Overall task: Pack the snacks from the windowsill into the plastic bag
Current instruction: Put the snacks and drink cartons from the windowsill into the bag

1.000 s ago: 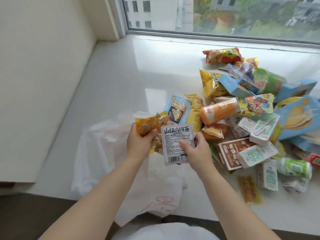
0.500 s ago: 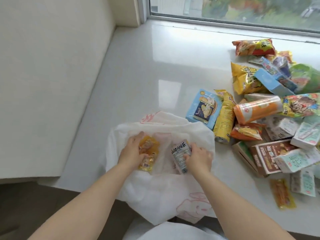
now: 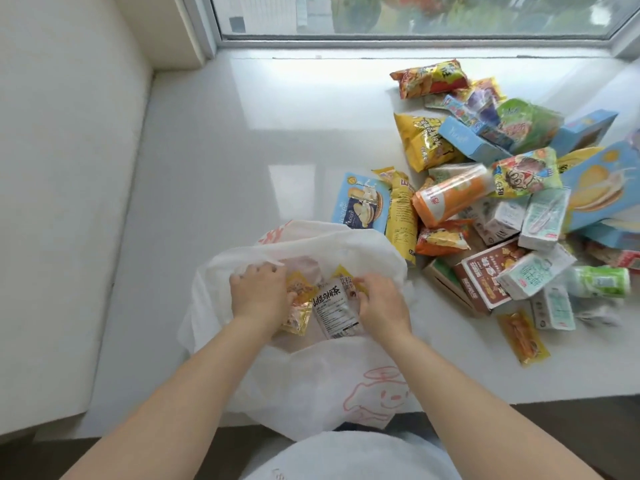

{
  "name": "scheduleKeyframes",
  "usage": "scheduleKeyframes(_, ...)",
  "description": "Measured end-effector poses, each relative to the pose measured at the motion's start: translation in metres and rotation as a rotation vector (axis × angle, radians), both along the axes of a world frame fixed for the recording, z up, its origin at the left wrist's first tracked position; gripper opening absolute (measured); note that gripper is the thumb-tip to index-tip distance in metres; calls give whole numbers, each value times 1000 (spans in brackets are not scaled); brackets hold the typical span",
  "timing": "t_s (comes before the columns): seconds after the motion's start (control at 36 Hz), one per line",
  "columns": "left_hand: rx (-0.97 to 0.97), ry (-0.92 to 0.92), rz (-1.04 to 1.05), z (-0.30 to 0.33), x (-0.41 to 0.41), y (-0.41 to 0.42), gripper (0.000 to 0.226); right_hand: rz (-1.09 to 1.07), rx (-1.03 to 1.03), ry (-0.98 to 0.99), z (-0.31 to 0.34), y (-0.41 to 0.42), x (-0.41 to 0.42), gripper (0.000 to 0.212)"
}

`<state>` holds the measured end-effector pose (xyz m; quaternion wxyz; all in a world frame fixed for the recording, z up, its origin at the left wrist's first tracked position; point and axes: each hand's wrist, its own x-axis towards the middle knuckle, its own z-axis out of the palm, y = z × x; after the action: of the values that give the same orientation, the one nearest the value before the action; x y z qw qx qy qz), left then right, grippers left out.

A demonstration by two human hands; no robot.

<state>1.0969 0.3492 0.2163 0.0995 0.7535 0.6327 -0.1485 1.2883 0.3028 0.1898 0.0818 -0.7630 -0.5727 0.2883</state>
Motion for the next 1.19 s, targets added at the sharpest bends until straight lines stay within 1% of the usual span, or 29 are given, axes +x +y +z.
scheduleKeyframes(0.06, 39, -18, -51, 18, 20, -1, 38, 2, 71, 2, 6, -4, 6, 27)
scheduleKeyframes(0.14, 69, -126, -120, 35, 61, -4, 34, -20, 136, 35, 11, -8, 26, 26)
scheduleKeyframes(0.19, 45, -179, -164, 39, 92, -9, 35, -43, 178, 35, 11, -11, 44, 26)
scheduleKeyframes(0.28, 0, -203, -233, 38, 140, -22, 39, -99, 230, 41, 11, -18, 78, 22)
scheduleKeyframes(0.39, -72, -253, -227, 26, 198, -43, 39, -177, 284, 89, 7, -42, 133, 21)
scheduleKeyframes(0.5, -154, -271, -194, 9, 253, -69, 40, -213, 208, 41, -7, -82, 201, 18)
scheduleKeyframes(0.56, -200, -273, -186, 0, 279, -82, 40, -251, 138, -12, -15, -100, 234, 20)
scheduleKeyframes(0.61, -252, -268, -168, -12, 302, -95, 40, -290, 64, -20, -22, -116, 262, 22)
scheduleKeyframes(0.69, -308, -247, -155, -28, 330, -112, 39, -289, -7, -47, -30, -134, 291, 22)
scheduleKeyframes(0.78, -332, -276, -180, -45, 356, -123, 40, -303, -47, -42, -36, -148, 310, 23)
scheduleKeyframes(0.83, -348, -306, -228, -55, 371, -126, 44, -307, -76, -31, -38, -156, 322, 25)
scheduleKeyframes(0.89, -324, -291, -346, -67, 386, -125, 51, -288, -120, -25, -40, -162, 335, 27)
scheduleKeyframes(0.94, -301, -218, -506, -75, 398, -120, 58, -266, -169, -15, -40, -164, 347, 28)
scheduleKeyframes(1.0, -328, -144, -639, -83, 407, -116, 59, -268, -203, -13, -41, -165, 357, 29)
scheduleKeyframes(1.06, -329, -111, -718, -89, 415, -112, 57, -286, -221, -14, -42, -164, 365, 29)
scheduleKeyframes(1.11, -286, -114, -738, -94, 421, -107, 53, -310, -231, -6, -45, -163, 371, 28)
scheduleKeyframes(1.19, -245, -115, -714, -97, 429, -99, 32, -326, -220, -7, -45, -160, 376, 26)
